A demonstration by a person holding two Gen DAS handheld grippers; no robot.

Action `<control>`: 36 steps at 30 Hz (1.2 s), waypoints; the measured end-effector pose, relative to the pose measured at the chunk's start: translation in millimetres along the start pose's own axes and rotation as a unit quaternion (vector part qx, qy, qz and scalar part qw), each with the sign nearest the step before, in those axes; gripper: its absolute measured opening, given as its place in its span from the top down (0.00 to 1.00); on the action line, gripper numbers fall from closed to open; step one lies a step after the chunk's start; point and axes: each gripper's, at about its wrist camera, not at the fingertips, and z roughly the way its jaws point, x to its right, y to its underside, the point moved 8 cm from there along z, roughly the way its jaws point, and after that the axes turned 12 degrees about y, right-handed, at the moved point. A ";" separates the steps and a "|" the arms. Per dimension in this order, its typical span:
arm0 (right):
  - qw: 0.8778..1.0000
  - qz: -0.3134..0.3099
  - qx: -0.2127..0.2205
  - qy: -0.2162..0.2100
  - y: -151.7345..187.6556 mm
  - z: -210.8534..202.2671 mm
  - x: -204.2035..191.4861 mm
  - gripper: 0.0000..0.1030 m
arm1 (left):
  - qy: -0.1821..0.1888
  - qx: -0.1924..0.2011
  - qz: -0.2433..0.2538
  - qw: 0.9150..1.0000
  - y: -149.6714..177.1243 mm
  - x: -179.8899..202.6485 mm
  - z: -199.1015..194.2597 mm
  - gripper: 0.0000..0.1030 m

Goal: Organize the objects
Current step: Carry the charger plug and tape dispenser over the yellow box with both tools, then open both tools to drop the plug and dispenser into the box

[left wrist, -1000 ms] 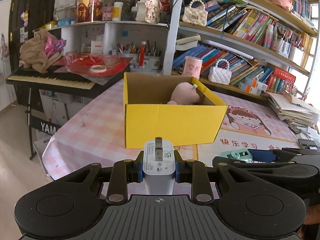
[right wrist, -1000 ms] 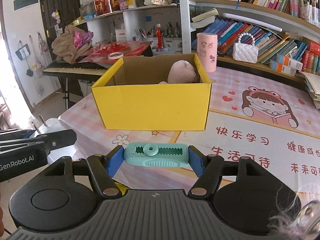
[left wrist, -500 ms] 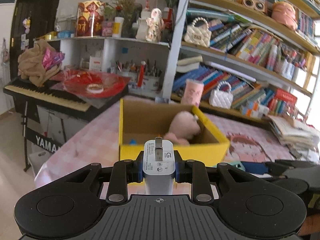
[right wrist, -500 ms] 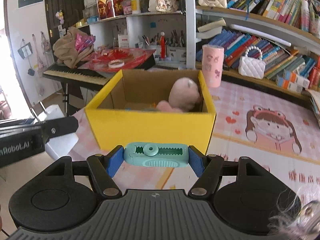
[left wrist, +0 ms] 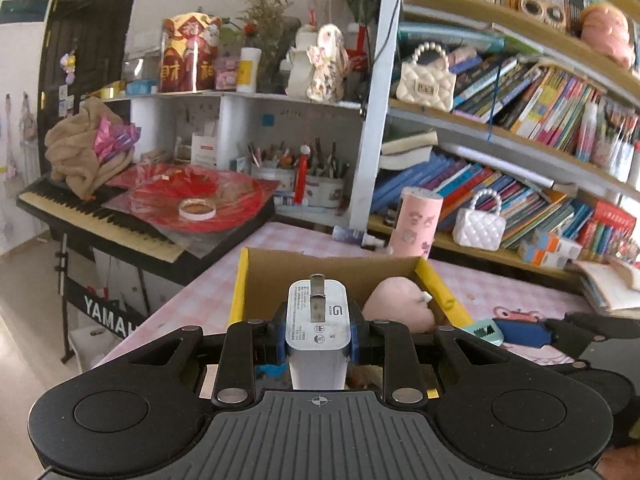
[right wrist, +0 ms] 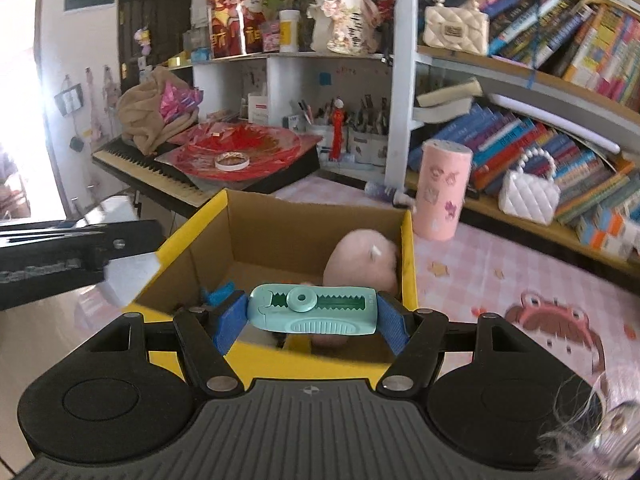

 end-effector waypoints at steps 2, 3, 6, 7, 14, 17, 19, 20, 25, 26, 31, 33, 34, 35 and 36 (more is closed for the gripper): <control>1.000 -0.014 -0.001 -0.004 -2.4 11.5 1.1 0.35 | -0.008 -0.010 0.004 1.000 0.0 -0.5 16.6 0.76; 1.000 -0.020 -0.001 -0.006 -3.0 16.3 1.6 0.35 | -0.010 -0.019 0.005 1.000 1.6 -1.7 25.2 0.76; 0.999 -0.036 -0.009 -0.014 -1.5 31.1 2.1 0.35 | -0.022 -0.048 0.003 0.999 11.8 -5.9 47.0 0.76; 0.999 -0.038 -0.013 -0.017 -0.2 34.8 1.6 0.35 | -0.027 -0.057 0.001 0.998 16.2 -8.6 52.1 0.76; 0.998 -0.047 -0.033 -0.036 8.4 53.0 1.4 0.35 | -0.049 -0.090 -0.022 0.994 37.5 -28.9 70.0 0.76; 0.997 -0.051 -0.040 -0.041 11.1 58.2 0.6 0.35 | -0.052 -0.092 -0.002 0.994 39.4 -25.6 72.5 0.76; 0.997 -0.053 -0.043 -0.045 12.4 61.0 -0.9 0.35 | -0.052 -0.090 -0.003 0.995 38.3 -24.5 73.1 0.74; 0.996 -0.054 -0.045 -0.047 13.2 62.5 -1.6 0.35 | -0.055 -0.083 -0.002 0.995 36.6 -25.0 72.1 0.73; 0.996 -0.055 -0.052 -0.053 15.8 67.6 -3.7 0.35 | -0.054 -0.016 0.006 0.998 11.1 -26.3 55.0 0.62; 0.996 -0.055 -0.053 -0.054 15.4 68.9 -5.0 0.35 | -0.056 -0.005 0.007 0.998 5.9 -27.0 50.7 0.62; 0.994 -0.063 -0.052 -0.070 12.0 74.8 -18.8 0.35 | -0.070 0.022 -0.008 0.997 -5.3 -35.3 30.9 0.51; 0.993 -0.064 -0.058 -0.076 12.6 78.1 -25.2 0.35 | -0.075 0.022 -0.019 0.997 -3.4 -38.6 23.5 0.50; 0.993 -0.062 -0.059 -0.077 12.7 79.7 -27.7 0.35 | -0.076 0.022 -0.023 0.997 -1.3 -39.7 19.1 0.49; 0.993 -0.061 -0.062 -0.078 12.4 81.6 -30.0 0.35 | -0.077 0.022 -0.027 0.996 1.2 -40.6 14.5 0.49; 0.993 -0.061 -0.064 -0.080 11.9 83.6 -32.5 0.35 | -0.077 0.021 -0.032 0.996 3.7 -41.5 10.1 0.49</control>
